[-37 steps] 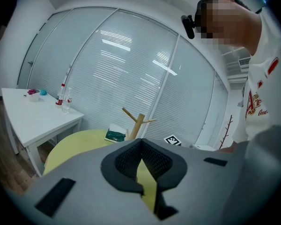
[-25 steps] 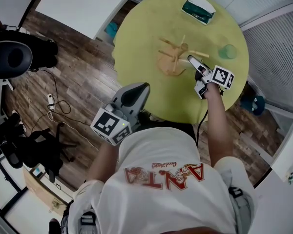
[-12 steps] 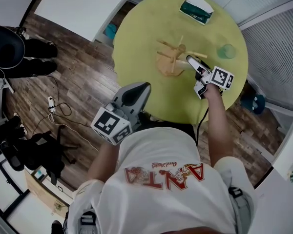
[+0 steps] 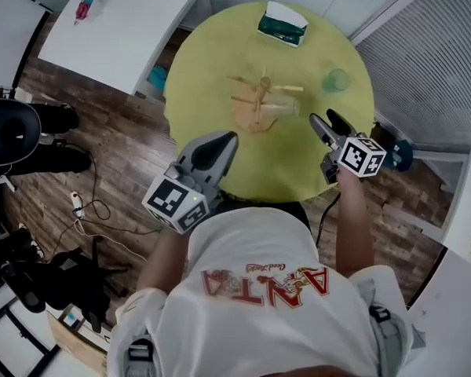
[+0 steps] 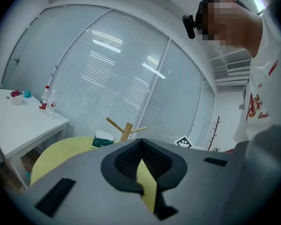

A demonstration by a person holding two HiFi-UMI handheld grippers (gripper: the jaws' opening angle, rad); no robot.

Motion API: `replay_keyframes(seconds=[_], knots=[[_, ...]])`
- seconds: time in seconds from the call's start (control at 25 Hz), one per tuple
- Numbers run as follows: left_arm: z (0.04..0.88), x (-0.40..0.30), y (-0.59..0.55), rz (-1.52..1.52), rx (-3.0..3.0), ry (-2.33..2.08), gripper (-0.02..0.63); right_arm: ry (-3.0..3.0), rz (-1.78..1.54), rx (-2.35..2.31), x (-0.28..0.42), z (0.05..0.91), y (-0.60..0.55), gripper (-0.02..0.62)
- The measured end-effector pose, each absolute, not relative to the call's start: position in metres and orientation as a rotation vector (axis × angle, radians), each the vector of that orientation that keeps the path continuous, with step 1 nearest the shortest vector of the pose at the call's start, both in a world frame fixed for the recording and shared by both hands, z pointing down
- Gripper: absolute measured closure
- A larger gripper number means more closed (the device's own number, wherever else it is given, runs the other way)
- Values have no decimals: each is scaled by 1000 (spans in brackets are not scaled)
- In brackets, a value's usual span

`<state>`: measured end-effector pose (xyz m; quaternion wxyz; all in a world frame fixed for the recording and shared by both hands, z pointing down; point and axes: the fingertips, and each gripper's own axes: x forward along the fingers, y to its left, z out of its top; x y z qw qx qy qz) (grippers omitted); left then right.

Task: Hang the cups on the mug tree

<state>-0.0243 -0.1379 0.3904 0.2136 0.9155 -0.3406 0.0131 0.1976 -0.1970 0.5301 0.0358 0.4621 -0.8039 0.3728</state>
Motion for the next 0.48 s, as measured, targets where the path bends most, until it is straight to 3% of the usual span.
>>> replay_keyframes(seconds=[0.2,0.36,0.48], knots=[[384,-14,-141,9,2595,-877,597,-2531,1000,1558,201,480,-170,378],[373,-6,-140,-13,2637,-832,597,-2565,836,1701,204,437,-155,567],[362,-3,-139,-17,2663,-797,597,-2637,785,1718,196,404,-144,594]])
